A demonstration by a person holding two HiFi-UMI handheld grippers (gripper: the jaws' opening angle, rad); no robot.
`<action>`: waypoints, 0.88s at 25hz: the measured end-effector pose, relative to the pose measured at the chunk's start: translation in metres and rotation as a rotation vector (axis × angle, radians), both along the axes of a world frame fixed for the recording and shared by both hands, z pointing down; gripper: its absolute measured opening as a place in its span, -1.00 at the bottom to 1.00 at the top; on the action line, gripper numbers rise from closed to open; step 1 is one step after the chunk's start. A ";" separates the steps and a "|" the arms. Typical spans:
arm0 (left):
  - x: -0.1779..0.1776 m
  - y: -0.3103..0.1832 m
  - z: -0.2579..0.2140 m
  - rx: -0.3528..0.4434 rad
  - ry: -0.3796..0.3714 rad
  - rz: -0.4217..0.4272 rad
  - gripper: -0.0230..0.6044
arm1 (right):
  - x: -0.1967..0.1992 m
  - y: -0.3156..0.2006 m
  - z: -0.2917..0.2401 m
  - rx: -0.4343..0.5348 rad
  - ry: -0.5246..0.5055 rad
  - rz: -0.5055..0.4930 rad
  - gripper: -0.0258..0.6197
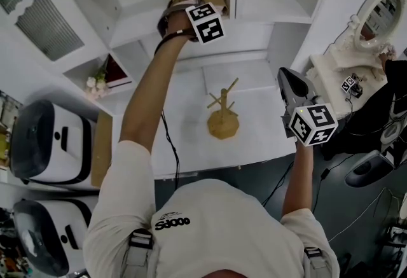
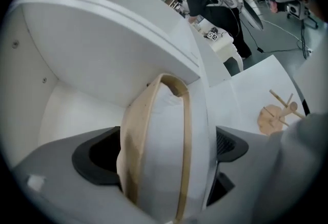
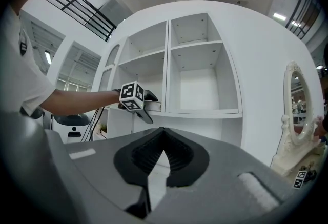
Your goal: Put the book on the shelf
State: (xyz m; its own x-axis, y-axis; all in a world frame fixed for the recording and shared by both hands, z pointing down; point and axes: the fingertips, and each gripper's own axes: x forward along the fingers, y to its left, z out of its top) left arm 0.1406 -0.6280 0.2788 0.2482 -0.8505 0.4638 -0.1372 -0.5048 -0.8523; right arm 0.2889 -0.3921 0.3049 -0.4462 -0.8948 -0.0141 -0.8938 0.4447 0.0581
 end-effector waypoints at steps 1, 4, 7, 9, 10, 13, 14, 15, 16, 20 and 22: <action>0.002 0.006 -0.004 0.027 0.027 0.032 0.88 | -0.002 0.003 -0.001 0.002 -0.001 -0.004 -0.92; 0.000 0.033 -0.015 0.060 0.135 0.095 0.87 | -0.004 0.010 -0.003 0.006 -0.004 -0.004 -0.92; -0.015 0.059 -0.018 0.103 0.168 0.115 0.75 | -0.007 0.013 -0.007 0.014 -0.007 0.004 -0.92; -0.023 0.078 -0.020 0.105 0.229 0.139 0.64 | -0.012 0.015 -0.010 0.022 -0.004 0.007 -0.92; -0.027 0.089 -0.022 0.094 0.280 0.155 0.56 | -0.015 0.015 -0.012 0.026 -0.004 0.008 -0.92; -0.044 0.119 -0.026 0.057 0.448 0.198 0.26 | -0.027 0.018 -0.018 0.043 0.002 0.009 -0.92; -0.051 0.129 -0.026 0.049 0.493 0.216 0.14 | -0.031 0.020 -0.019 0.049 0.003 0.010 -0.92; -0.058 0.139 -0.026 0.046 0.524 0.239 0.01 | -0.035 0.021 -0.021 0.053 0.006 0.012 -0.92; -0.064 0.149 -0.025 0.049 0.540 0.266 -0.12 | -0.039 0.022 -0.022 0.057 0.009 0.013 -0.92; -0.088 0.180 -0.012 0.029 0.644 0.302 -0.35 | -0.055 0.024 -0.026 0.068 0.050 0.026 -0.92; -0.097 0.192 -0.006 -0.006 0.788 0.298 -0.52 | -0.063 0.023 -0.026 0.073 0.071 0.030 -0.92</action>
